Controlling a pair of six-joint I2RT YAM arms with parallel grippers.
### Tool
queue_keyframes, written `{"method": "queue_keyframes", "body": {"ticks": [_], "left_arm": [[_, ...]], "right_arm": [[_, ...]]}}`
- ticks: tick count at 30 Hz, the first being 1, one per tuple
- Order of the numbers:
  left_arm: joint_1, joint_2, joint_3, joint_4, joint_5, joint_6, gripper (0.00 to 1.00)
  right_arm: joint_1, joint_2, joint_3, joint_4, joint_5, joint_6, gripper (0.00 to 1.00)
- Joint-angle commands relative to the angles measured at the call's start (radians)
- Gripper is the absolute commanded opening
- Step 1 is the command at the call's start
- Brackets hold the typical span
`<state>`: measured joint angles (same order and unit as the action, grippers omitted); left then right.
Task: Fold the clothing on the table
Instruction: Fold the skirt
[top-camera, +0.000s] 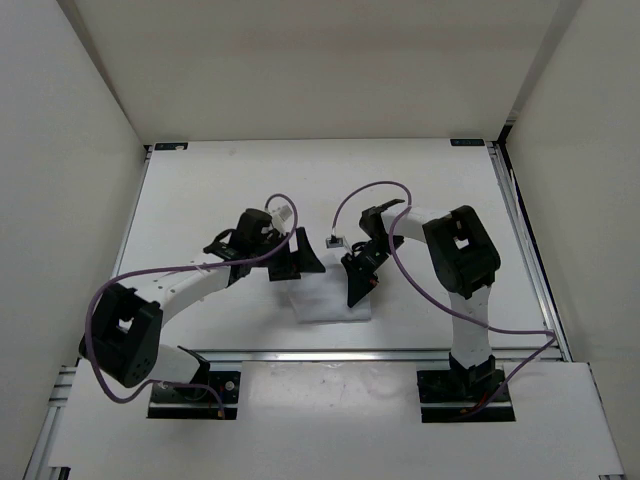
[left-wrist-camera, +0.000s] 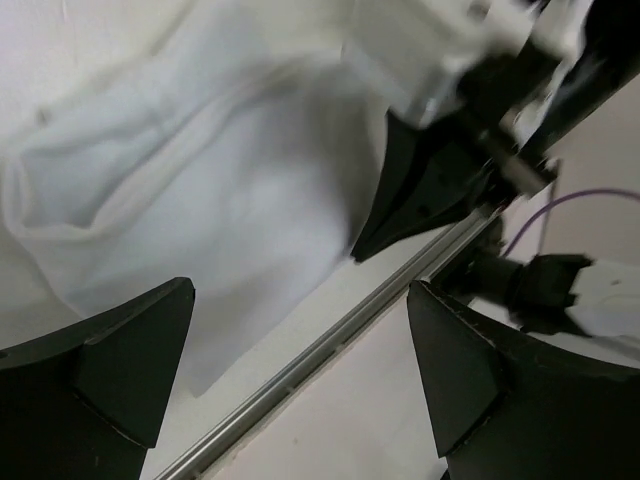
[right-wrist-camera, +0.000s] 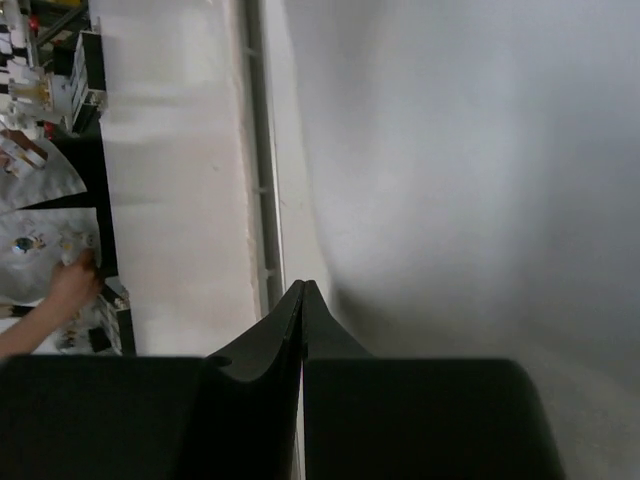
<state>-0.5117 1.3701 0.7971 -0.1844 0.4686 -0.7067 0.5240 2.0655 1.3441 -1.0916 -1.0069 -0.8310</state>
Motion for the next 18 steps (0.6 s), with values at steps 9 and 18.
{"method": "queue_keyframes", "body": {"ticks": [9,18], "left_arm": [[-0.024,0.205,-0.023,0.082,-0.099,0.11,0.99],[0.027,0.345,0.161,0.057,-0.139,0.107,0.98]], "right_arm": [[-0.058,0.125,0.033,0.098,0.137,0.105,0.0],[-0.045,0.119,0.041,0.119,0.215,0.182,0.0]]}}
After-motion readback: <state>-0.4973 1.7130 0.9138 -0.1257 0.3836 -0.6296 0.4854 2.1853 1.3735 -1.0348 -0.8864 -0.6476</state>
